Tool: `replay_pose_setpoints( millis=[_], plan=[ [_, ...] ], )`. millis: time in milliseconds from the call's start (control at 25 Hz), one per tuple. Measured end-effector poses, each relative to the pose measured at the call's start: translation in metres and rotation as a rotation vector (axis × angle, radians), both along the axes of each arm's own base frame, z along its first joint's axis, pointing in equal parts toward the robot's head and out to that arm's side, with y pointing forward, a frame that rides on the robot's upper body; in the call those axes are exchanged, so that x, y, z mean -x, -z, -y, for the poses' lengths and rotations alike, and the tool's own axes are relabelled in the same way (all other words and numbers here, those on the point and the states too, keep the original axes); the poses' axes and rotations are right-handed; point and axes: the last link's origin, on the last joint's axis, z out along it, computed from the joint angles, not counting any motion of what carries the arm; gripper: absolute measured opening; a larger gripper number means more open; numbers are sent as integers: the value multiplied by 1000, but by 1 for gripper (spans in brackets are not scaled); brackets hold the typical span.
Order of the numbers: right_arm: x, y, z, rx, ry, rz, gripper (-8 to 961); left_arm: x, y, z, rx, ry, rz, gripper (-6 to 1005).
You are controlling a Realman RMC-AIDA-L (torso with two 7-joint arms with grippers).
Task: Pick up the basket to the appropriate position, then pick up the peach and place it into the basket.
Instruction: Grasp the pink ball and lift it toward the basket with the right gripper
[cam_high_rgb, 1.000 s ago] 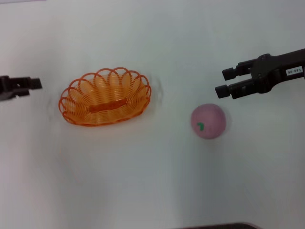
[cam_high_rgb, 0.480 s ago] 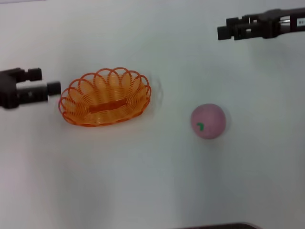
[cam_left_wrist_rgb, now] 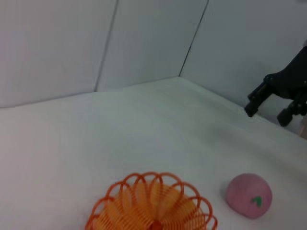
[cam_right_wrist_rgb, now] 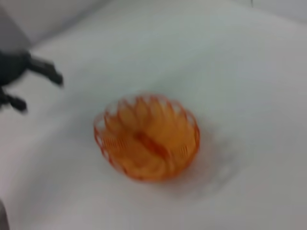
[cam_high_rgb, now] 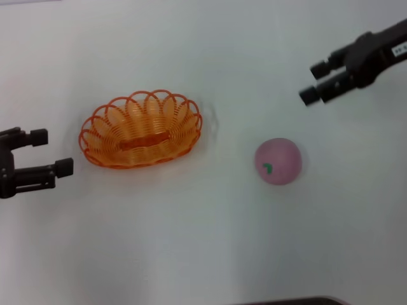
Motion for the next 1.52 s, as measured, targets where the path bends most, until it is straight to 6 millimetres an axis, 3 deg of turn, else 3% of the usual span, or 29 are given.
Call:
replay_pose_setpoints(
  millis=[200, 680, 880, 1360, 1520],
  plan=[
    [3, 19, -2, 82, 3, 139, 773, 6, -1, 3, -9, -28, 1, 878],
    [3, 80, 4, 170, 13, 284, 702, 4, 8, -1, 15, -38, 31, 878],
    [1, 91, 4, 196, 9, 303, 673, 4, 9, -2, 20, -38, 34, 878],
    [2, 88, 2, 184, 6, 302, 204, 4, 9, -2, 20, -38, 34, 878],
    [3, 83, -1, 167, 0, 283, 148, 4, 8, -2, 18, -37, 33, 877]
  ],
)
